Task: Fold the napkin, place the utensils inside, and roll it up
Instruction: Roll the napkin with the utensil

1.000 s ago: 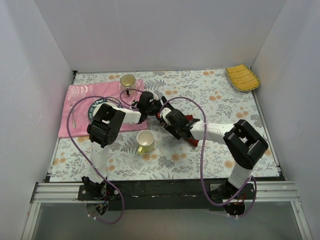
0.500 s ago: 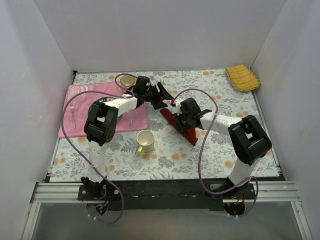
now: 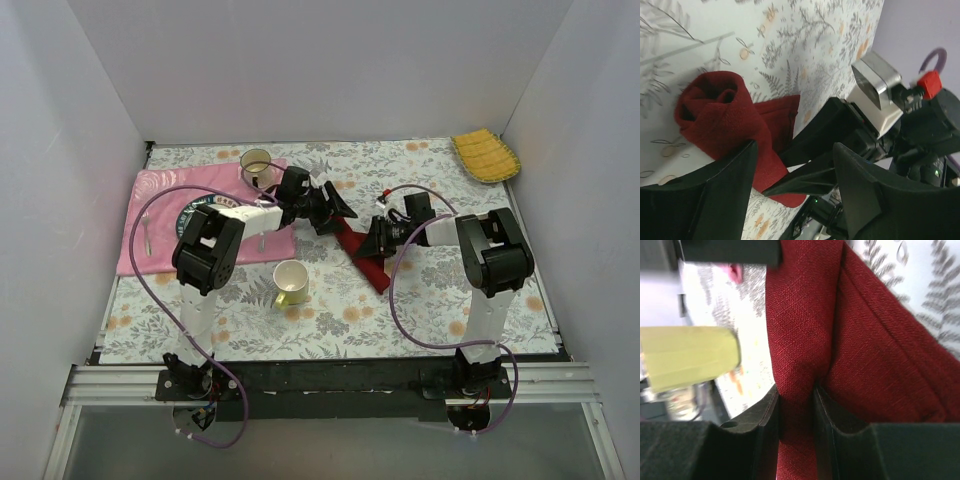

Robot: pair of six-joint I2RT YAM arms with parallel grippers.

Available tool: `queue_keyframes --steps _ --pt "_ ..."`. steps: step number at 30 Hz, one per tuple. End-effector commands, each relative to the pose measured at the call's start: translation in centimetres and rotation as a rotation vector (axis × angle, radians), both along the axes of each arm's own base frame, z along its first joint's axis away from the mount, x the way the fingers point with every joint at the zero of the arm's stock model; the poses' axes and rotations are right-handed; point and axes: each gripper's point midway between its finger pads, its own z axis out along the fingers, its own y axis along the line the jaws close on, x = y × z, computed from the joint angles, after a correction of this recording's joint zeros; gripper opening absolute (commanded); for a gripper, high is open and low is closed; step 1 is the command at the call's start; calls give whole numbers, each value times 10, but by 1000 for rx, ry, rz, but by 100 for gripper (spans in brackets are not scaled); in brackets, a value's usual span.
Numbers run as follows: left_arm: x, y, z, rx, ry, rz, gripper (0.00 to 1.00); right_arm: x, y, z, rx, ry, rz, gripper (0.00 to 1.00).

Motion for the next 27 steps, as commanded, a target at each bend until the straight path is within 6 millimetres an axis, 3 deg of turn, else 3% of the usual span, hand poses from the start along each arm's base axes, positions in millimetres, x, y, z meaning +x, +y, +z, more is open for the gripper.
queue_keyframes --steps 1,7,14,19,23,25,26,27 --pt "-18 -28 27 -105 -71 -69 61 -43 -7 -37 7 240 11 29" --pt "-24 -33 6 -129 -44 -65 60 -41 -18 -47 -19 245 -9 31" --pt "-28 -24 -27 -81 -10 -33 60 -41 -26 -47 -54 249 -9 34" --pt "-33 -16 -60 -27 14 -23 59 -28 -34 -36 -163 151 -3 48" --pt "-37 -12 -72 -5 27 -24 59 -20 -40 -14 -282 31 -2 62" --pt "-37 -11 -73 -2 29 -24 59 -21 -46 -11 -388 -15 4 67" --pt "-37 -10 -73 0 31 -23 59 -15 -46 1 -418 -75 4 68" --pt "-37 -10 -74 1 35 -22 59 -8 -56 1 -514 -122 -22 70"
